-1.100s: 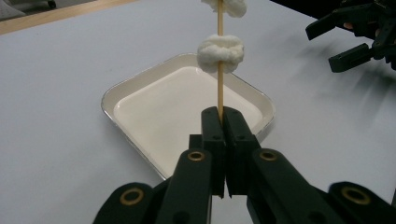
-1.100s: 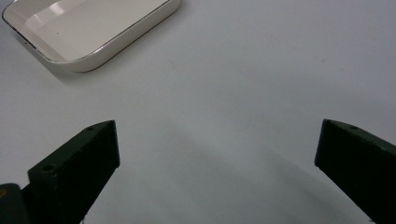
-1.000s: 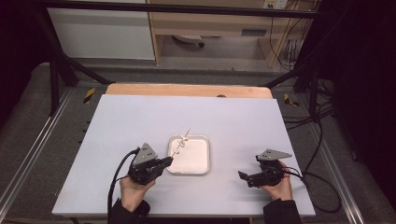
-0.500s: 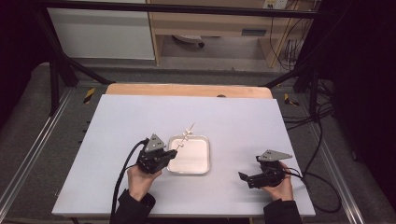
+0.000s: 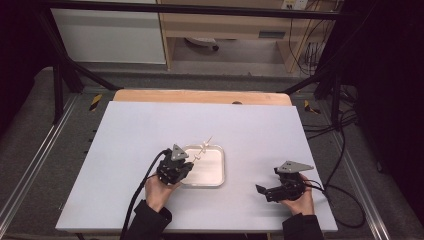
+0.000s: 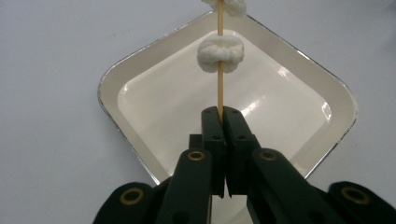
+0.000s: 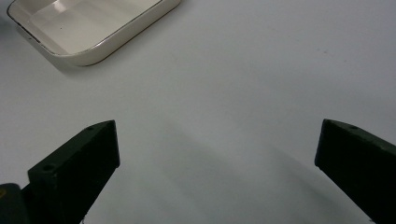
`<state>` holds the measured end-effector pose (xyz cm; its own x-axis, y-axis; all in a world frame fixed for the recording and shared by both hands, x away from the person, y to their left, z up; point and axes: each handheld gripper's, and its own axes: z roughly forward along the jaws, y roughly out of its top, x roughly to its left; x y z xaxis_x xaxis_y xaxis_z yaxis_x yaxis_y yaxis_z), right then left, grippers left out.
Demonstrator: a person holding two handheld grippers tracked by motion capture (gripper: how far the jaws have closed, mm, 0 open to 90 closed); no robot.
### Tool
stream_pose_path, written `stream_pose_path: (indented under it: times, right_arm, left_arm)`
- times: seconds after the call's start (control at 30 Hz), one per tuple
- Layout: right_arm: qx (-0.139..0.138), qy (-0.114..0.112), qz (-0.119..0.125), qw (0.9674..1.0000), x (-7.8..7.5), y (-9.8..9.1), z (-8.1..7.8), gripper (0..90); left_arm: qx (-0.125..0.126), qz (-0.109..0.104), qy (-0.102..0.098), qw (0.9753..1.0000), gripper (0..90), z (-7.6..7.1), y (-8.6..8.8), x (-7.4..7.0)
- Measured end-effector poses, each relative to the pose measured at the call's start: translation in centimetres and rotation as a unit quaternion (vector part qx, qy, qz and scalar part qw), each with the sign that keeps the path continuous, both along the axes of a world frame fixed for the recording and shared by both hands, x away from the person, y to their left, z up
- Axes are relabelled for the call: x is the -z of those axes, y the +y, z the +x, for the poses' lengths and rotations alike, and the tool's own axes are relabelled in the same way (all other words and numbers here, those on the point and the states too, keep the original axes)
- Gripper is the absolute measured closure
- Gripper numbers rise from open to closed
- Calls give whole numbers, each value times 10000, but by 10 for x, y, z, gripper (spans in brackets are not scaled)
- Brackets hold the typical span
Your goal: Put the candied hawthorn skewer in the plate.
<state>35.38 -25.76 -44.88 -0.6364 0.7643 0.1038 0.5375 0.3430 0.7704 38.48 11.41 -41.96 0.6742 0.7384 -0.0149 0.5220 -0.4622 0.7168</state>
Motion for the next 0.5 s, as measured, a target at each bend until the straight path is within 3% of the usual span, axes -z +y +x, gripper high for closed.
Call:
stream_pose_path:
  times: [0.5]
  right_arm:
    - [-11,41,-9,10000,2,0,1,5]
  left_arm:
    - [-177,347,397,9985,883,2,-8,14]
